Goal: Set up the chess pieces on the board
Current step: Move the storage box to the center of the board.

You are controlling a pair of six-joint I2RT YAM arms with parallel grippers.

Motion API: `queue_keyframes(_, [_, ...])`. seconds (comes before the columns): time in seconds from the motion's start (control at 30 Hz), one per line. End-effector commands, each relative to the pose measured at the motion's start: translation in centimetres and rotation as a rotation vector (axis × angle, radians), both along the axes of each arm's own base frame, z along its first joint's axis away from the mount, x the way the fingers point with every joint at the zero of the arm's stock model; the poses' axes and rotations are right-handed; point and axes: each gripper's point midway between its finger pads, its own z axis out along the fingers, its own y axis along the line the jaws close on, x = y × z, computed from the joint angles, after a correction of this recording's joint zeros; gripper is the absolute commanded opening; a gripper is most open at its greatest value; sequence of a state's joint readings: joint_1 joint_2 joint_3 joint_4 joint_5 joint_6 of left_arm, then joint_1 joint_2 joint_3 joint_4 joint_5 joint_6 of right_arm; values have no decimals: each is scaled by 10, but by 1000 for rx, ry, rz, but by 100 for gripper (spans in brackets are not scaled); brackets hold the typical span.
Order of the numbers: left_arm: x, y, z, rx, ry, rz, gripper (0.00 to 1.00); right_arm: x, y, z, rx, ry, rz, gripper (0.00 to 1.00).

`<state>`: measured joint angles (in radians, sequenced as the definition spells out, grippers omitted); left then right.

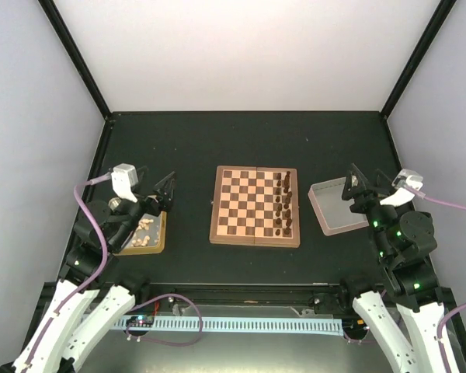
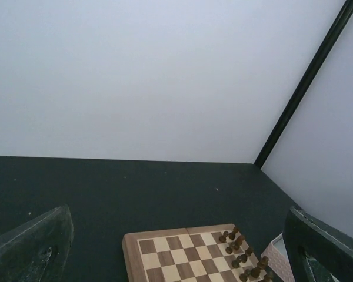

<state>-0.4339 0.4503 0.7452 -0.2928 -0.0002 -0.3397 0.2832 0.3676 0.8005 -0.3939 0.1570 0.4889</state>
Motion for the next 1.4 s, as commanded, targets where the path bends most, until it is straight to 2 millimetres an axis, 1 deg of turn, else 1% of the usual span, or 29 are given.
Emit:
queue_keyframes(0.0, [0,7,-7,32,31,37,99,2,3,3,5,-8,15,86])
queue_keyframes(0.13, [8,2,-34,68,140,33,99,9,9,-3,7,13,37,87])
queue_keyframes(0.2, [11,1,-52,83,183,34,99,13,11,-6,7,24,44,87])
queue_keyframes(0.33, [20,8,-96,104,334,105,99,24,17,-15,13,50,60,87])
queue_keyframes(0.43, [27,26,-138,139,520,232,99,33,22,-24,23,80,76,87])
queue_keyframes(0.53, [27,47,-169,166,681,338,99,42,30,-34,38,117,102,87])
queue_keyframes(0.63, [23,71,-192,166,797,436,99,52,41,-47,58,156,143,87])
queue_keyframes(0.73, [20,94,-208,134,878,518,99,61,49,-60,81,190,175,87])
queue_keyframes(0.77, [21,96,-215,118,903,518,99,63,52,-63,88,200,187,87])
queue_keyframes(0.87, [28,86,-228,50,947,448,99,68,59,-72,95,232,217,87])
queue_keyframes(1.0, [42,71,-240,-1,981,374,98,70,62,-80,98,260,226,87])
queue_keyframes(1.17, [58,56,-255,-21,1071,302,93,69,61,-89,95,281,219,87])
queue_keyframes(1.3, [70,41,-273,-57,1130,229,86,68,60,-94,93,290,215,87])
queue_keyframes(1.37, [75,38,-275,-70,1134,216,85,68,59,-97,90,296,207,87])
